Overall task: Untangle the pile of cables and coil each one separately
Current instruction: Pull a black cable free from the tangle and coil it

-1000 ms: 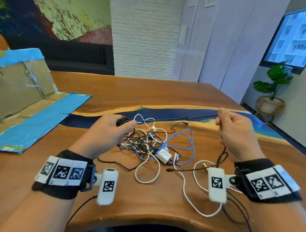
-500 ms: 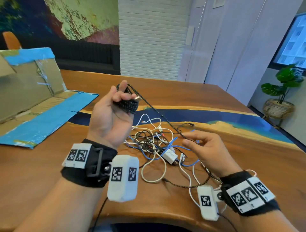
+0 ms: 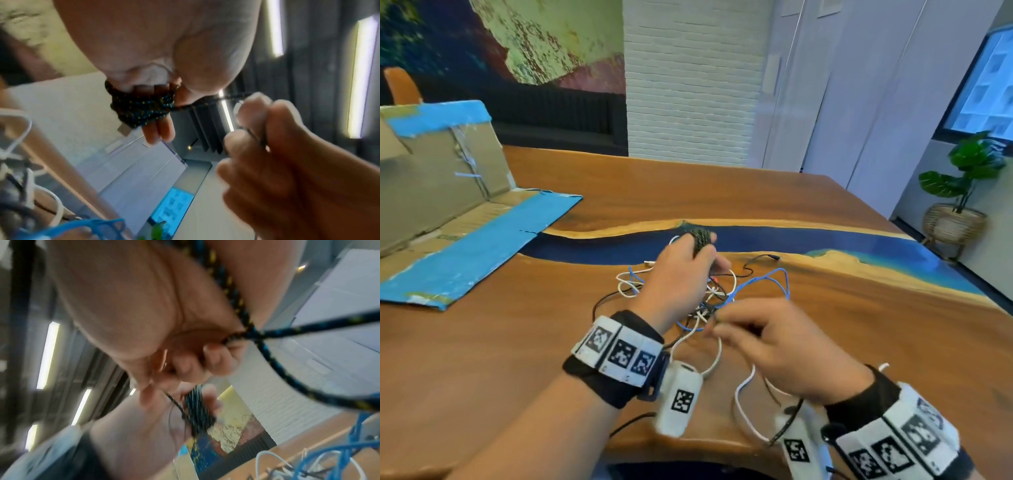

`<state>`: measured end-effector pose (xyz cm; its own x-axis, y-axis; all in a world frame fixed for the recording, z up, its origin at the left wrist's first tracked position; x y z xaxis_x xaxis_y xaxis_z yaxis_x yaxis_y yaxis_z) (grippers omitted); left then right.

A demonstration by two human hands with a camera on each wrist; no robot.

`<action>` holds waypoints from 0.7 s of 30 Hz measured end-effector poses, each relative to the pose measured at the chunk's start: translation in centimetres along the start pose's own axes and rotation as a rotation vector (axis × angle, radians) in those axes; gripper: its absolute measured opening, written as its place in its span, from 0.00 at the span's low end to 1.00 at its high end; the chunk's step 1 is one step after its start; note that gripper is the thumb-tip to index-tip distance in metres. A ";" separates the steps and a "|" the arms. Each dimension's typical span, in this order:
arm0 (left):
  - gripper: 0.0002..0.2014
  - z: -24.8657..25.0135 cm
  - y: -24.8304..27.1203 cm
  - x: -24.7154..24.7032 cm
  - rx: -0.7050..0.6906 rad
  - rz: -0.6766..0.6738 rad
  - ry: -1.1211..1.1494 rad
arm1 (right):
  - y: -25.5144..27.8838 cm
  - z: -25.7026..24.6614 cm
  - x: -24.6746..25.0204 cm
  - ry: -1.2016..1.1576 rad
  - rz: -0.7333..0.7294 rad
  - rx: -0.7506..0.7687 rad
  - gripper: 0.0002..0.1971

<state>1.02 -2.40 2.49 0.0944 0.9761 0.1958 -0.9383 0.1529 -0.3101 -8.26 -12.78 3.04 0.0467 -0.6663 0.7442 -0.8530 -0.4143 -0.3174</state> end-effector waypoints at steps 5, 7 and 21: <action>0.20 0.4 1.8 -0.8 -0.023 -0.326 -0.522 | -0.1 4.6 7.8 -0.048 0.330 -0.134 0.11; 0.13 0.8 1.5 0.3 -0.026 -0.333 -0.593 | 0.0 6.6 8.9 -0.006 0.344 -0.210 0.10; 0.20 -1.7 0.1 3.3 0.136 -0.163 -0.246 | -0.5 11.4 9.5 -0.454 0.352 -0.442 0.12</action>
<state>1.81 1.10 1.51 0.1793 0.8712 0.4571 -0.9548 0.2661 -0.1326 -1.51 -25.94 3.57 -0.1403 -0.9456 0.2933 -0.9831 0.0980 -0.1545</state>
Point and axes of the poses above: each hand's wrist, its own y-axis away from the middle knuckle, its own x-axis out of the back of the hand, z = x × y, the point moved 9 cm from there along -y, towards the middle knuckle, and after that the axes turned 3 degrees about -x, right-handed, at the moved point
